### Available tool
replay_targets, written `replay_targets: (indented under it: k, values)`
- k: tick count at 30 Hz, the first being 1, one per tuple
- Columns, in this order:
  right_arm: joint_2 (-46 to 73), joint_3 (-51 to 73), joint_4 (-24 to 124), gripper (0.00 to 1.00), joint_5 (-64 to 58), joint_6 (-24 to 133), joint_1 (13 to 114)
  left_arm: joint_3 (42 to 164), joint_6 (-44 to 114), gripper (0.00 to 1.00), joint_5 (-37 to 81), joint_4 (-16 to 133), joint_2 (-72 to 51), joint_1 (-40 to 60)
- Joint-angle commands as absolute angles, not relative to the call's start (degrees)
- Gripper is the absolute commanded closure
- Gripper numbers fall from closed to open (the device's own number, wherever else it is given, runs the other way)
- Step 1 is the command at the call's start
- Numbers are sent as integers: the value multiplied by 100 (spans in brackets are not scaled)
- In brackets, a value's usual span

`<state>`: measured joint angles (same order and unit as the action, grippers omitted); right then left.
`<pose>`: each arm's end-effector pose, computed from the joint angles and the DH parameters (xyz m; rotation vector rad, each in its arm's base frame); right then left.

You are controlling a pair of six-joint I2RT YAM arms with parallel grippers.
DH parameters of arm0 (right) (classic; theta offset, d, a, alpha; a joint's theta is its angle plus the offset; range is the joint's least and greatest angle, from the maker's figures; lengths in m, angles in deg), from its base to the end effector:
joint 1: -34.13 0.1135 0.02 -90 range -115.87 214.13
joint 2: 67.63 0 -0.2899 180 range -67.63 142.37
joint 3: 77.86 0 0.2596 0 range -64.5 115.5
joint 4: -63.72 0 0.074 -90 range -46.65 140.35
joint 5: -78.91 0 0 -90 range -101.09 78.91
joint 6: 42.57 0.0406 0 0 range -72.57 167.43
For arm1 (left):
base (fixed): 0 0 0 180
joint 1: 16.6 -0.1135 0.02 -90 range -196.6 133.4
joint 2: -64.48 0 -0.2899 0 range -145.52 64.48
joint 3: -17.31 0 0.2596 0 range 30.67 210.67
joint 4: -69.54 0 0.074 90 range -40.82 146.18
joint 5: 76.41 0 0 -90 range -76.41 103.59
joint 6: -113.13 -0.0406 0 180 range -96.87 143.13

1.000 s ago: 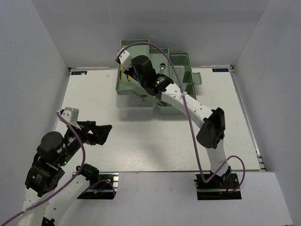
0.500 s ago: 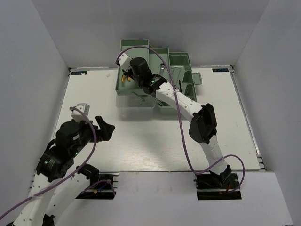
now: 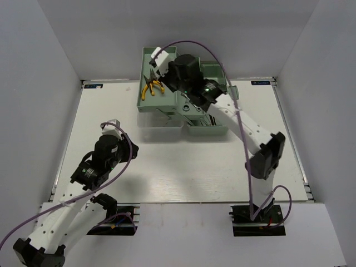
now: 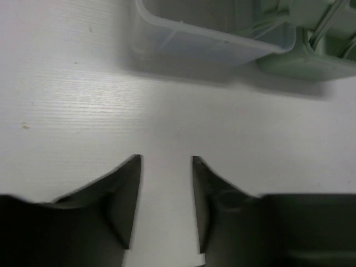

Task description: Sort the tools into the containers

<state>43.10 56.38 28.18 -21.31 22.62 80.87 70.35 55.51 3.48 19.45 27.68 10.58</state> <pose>0.3288 0.3389 0.4644 -0.9330 1.5145 0.1174 0.1205 -0.0538 0.2963 -0.2014 2.1706 -0.4097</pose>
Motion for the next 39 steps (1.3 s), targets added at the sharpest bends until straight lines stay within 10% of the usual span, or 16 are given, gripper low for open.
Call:
replay_targets:
  k: [1,5,6,8,11,39]
  values:
    - [3626,5345,2005,100,356,2240,7896,6934,5600,58,181,2909,2538,1073]
    - [3214,4951,-239,99,2676,247,7781,6934,5600,81,50,3034,2361,1073]
    - [3099,4784,-490,80,2940,-218,7799,6934,5600,79,50,3034,2361,1073]
    - [3001,4020,-755,52,3127,-1187,7878,6934,5600,46,-90,2850,2554,1073]
    - [3054,3526,-591,45,2970,-1619,7957,6934,5547,16,-240,2377,2887,1073]
    - [5181,3262,3744,43,-1593,-662,9416,6961,5433,11,-311,1434,4470,1135]
